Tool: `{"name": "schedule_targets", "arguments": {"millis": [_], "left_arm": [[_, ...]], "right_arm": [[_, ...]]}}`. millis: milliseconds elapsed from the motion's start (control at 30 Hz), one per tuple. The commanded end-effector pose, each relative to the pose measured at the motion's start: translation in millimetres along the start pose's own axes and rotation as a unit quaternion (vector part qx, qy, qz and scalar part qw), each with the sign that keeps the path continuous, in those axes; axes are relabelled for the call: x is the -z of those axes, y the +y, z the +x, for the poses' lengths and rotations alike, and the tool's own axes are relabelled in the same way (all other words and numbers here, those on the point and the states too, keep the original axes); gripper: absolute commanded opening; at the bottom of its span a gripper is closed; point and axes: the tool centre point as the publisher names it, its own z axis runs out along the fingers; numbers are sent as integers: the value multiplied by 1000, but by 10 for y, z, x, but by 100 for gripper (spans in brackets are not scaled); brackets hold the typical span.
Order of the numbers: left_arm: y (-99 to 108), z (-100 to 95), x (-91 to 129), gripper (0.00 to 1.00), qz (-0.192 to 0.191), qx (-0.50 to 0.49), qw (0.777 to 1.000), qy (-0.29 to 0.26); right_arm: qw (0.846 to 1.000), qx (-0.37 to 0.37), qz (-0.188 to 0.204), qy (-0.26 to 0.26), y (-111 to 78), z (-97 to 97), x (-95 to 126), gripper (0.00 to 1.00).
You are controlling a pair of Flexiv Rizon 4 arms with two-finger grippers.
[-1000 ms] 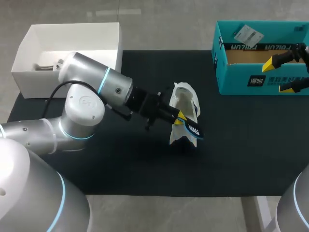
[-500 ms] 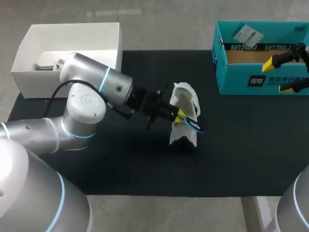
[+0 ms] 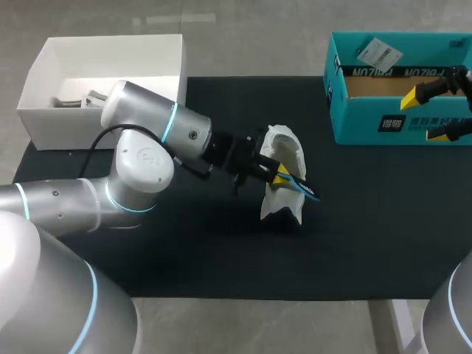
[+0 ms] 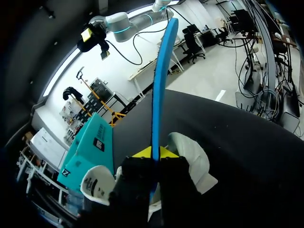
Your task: Take the shoe out of the shoebox, open the shoe tongue, remove and reinsert the insole, then place the shoe into the shoebox
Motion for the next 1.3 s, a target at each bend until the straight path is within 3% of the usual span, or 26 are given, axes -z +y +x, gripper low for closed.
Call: {"name": "schedule_targets", "arguments": {"millis": [33,667,833,867,900,933,1033,1167,1300], "left_arm": [[70,-5,-32,0,-3,11,1000,-3],[384,-150,-103,0,-32,40,999,-6],[361,-135,-45,0,-30,43,999,-4],[339,-126,-31,2,-28,43,999,-2],[314,-117,-19,20,-26,42,999,-1],[289,-112,-10,27,-23,39,999,0],[219,-93,16,29,-19,30,999,2],[140,-74,39,43,-17,19,1000,5],[60,-54,86,45,-9,12,1000,5]], "right_arm": [[1000,0,0,-1,1,2,-7,100],[1000,0,0,-1,1,2,-7,100],[1000,0,0,-1,1,2,-7,100],[1000,0,0,-1,1,2,-7,100],[1000,0,0,-1,1,2,-7,100],[1000,0,0,-1,1,2,-7,100],[1000,0,0,-1,1,2,-7,100],[1000,0,0,-1,1,2,-7,100],[1000,0,0,-1,1,2,-7,100]]}}
